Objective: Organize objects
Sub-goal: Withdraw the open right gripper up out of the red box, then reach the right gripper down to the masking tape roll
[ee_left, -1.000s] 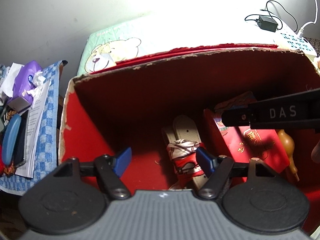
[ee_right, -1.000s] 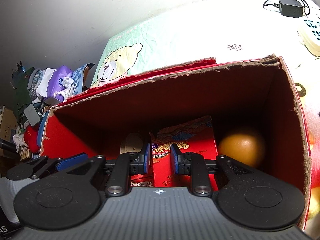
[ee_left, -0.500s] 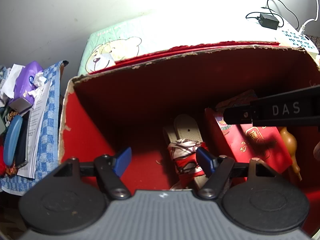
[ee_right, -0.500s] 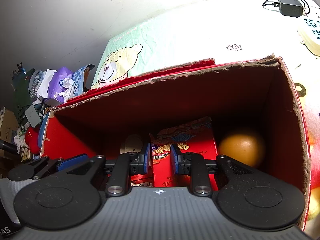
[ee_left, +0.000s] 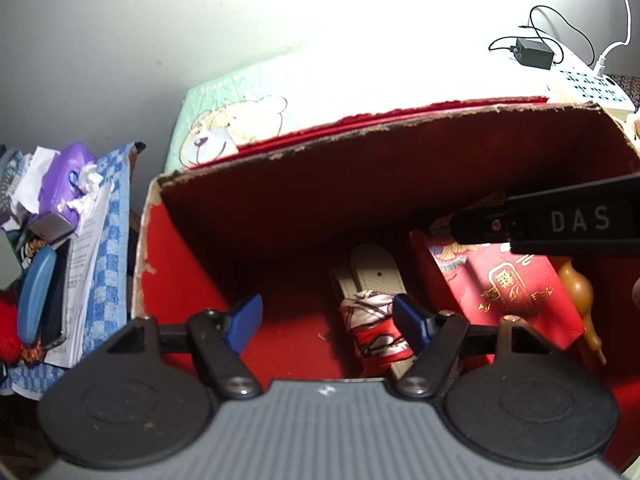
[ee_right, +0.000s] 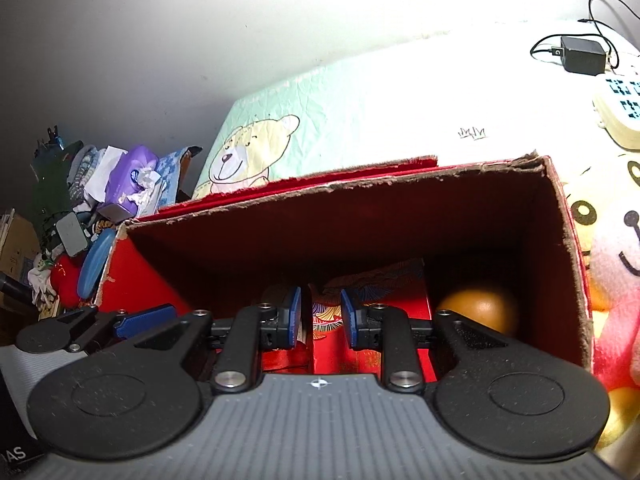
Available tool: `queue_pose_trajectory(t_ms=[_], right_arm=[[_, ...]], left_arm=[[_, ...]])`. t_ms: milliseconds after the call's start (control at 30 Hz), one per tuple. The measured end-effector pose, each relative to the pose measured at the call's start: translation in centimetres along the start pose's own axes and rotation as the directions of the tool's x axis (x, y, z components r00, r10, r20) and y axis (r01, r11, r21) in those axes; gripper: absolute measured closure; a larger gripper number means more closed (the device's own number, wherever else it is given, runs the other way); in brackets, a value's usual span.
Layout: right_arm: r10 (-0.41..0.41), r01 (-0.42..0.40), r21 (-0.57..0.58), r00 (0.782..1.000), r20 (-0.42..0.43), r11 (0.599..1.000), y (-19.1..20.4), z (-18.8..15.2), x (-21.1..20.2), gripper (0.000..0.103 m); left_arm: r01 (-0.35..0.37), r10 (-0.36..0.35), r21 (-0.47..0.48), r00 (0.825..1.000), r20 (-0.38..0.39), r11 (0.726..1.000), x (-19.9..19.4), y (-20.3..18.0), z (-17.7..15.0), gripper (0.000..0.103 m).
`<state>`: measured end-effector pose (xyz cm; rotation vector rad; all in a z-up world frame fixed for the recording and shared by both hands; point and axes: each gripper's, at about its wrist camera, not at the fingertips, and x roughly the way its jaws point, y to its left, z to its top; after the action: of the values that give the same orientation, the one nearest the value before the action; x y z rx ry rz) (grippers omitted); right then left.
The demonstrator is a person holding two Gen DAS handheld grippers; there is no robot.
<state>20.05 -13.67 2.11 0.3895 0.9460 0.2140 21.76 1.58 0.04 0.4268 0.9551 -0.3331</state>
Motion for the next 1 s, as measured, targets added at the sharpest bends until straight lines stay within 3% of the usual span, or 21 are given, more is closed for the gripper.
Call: queue_pose_trajectory(t_ms=[400, 533, 600, 667, 1000], right_arm=[[0.031, -0.02, -0.064, 0.985, 0.172, 0.998, 0.3, -1.3, -3.6, 0.078], [0.035, -0.01, -0.115, 0.975, 0.22, 0.993, 1.1, -2.2, -4.9, 0.064], [0.045, -0.016, -0.125, 0.971, 0.233, 0.992, 1.4, -2.6, -5.6, 0.053], [0.06, -0.026, -0.137, 0.966, 0.25, 0.99, 1.5, -3.1, -6.3, 0.05], [0.114, -0.089, -0.137, 0.977, 0.182, 0.987, 1.5, -5.2, -8.2, 0.05]], left_arm=[[-0.022, 0.023, -0.022, 0.999, 0.042, 1.0, -3.3, 0.6, -1.1, 0.028], [-0.023, 0.025, -0.034, 0.998, 0.061, 0.999, -4.8, 0.9, -1.6, 0.028], [-0.029, 0.032, -0.04, 0.997, 0.072, 0.999, -5.6, 1.0, -2.0, 0.028], [-0.033, 0.037, -0.047, 0.996, 0.083, 0.998, -6.5, 1.1, -2.4, 0.028], [-0.07, 0.077, -0.081, 0.993, 0.094, 0.994, -9.9, 0.6, -4.7, 0.028]])
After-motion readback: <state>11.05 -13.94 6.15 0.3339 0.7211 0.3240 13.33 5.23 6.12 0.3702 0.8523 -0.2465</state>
